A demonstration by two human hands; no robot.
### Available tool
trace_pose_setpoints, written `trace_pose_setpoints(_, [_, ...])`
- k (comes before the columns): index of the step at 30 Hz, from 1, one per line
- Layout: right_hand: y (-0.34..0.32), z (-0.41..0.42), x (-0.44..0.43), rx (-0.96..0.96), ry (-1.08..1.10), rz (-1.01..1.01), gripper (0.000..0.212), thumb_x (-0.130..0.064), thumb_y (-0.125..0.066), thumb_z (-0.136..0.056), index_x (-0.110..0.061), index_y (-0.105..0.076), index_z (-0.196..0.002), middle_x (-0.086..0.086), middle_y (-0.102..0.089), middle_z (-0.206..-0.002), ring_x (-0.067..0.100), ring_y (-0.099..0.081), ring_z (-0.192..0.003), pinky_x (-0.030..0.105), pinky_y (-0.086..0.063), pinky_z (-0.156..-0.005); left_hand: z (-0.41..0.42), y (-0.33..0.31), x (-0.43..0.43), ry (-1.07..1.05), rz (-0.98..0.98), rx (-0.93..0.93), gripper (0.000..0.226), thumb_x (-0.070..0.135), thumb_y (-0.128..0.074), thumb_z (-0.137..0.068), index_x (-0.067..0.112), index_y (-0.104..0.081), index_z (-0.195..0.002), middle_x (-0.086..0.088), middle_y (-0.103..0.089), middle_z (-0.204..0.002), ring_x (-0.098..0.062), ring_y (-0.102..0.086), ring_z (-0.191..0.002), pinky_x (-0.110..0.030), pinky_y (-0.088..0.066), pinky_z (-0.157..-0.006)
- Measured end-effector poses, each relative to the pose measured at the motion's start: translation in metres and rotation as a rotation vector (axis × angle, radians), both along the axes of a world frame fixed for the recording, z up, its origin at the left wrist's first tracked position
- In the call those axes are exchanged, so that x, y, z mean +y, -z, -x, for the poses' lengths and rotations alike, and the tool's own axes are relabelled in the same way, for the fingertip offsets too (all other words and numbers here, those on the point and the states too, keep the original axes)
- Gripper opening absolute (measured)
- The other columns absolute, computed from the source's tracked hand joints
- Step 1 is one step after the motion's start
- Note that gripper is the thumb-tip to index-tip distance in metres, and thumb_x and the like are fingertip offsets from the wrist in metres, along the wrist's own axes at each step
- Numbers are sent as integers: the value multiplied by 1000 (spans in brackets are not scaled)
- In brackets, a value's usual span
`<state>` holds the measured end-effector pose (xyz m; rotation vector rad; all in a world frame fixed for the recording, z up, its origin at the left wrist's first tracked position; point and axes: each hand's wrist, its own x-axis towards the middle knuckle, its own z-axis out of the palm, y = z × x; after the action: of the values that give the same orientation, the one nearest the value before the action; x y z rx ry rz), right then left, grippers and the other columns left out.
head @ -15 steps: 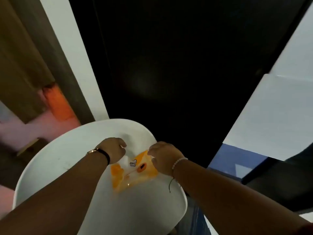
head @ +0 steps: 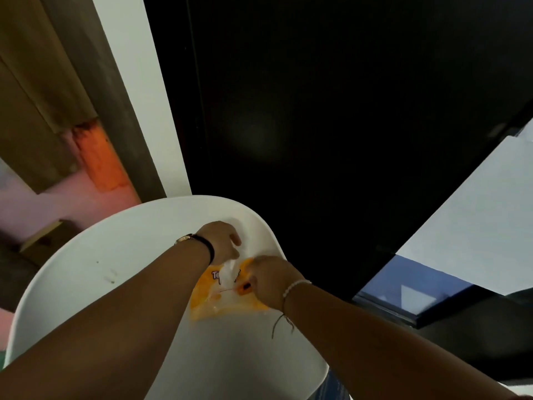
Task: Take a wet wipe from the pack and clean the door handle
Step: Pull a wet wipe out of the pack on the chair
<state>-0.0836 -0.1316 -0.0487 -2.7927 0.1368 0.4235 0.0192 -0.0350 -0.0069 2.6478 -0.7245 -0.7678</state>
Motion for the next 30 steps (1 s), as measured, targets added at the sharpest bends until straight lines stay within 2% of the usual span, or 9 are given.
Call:
trace_pose_setpoints(3, [-24, -8, -4, -138, 167, -122, 33, -18, -43, -93, -15, -50, -125, 12, -57, -124, 28, -54, -112, 38, -46, -97, -1, 0, -7, 78, 61, 14, 19, 14, -61, -87, 19, -65, -104, -7, -62, -100, -19, -54, -82, -26, -43, -71])
trace_pose_setpoints(8, [-27, -20, -3, -160, 238, -158, 41, -21, -53, -90, -16, -44, -129, 7, -59, -126, 24, -55, -114, 34, -44, -101, -5, -3, -6, 83, 143, 45, 34, 5, -63, -83, 17, -61, -116, -6, -66, -102, -18, -54, -87, -24, -42, -75])
trace_pose_setpoints(12, [-20, -26, -2, -138, 269, -185, 38, -22, -59, -85, -16, -50, -122, 5, -62, -120, 23, -56, -110, 32, -45, -95, -10, -2, -1, -28, 247, 96, 34, 6, -70, -79, 22, -55, -105, 0, -60, -86, -20, -56, -81, -24, -47, -69])
trace_pose_setpoints(15, [-17, -29, 1, -141, 238, -108, 24, -26, -54, -87, -11, -56, -106, 11, -62, -107, 27, -57, -99, 32, -43, -76, -11, 0, 0, -157, 357, 221, 29, -1, -67, -80, 20, -53, -95, 0, -56, -77, -20, -59, -67, -23, -52, -60])
trace_pose_setpoints(17, [-13, -29, 0, -163, 239, -68, 23, -30, -49, -90, -10, -58, -97, 12, -63, -101, 28, -58, -94, 29, -39, -69, -11, 2, 2, -219, 426, 345, 25, -4, -59, -84, 20, -55, -88, -6, -58, -79, -19, -61, -65, -25, -56, -64])
trace_pose_setpoints(19, [-12, -28, -3, -161, 239, -50, 24, -31, -50, -90, -10, -61, -96, 11, -64, -101, 28, -58, -96, 32, -43, -74, -11, 7, 5, -279, 489, 396, 25, -5, -51, -87, 20, -56, -82, -10, -61, -82, -19, -64, -66, -28, -57, -69])
trace_pose_setpoints(25, [-13, -23, -12, -214, 255, -53, 21, -27, -52, -89, -10, -63, -93, 10, -64, -97, 26, -57, -93, 30, -44, -75, -8, 26, 15, -100, 272, 311, 16, 6, -68, -77, 19, -71, -84, 3, -66, -76, -12, -60, -68, -19, -52, -65])
trace_pose_setpoints(27, [-13, -22, -14, -272, 336, -144, 6, -21, -58, -85, -15, -57, -85, 5, -60, -83, 23, -56, -81, 27, -41, -67, -7, 30, 14, -108, 261, 316, 15, 14, -76, -73, 20, -71, -86, 6, -65, -76, -10, -59, -69, -20, -50, -67])
trace_pose_setpoints(30, [-18, -20, -14, -315, 414, -214, 14, -18, -58, -80, -18, -45, -74, -6, -44, -64, 18, -49, -67, 27, -39, -60, -8, 34, 10, -104, 238, 255, 11, 21, -78, -72, 23, -69, -77, 9, -64, -74, -10, -60, -72, -25, -49, -75])
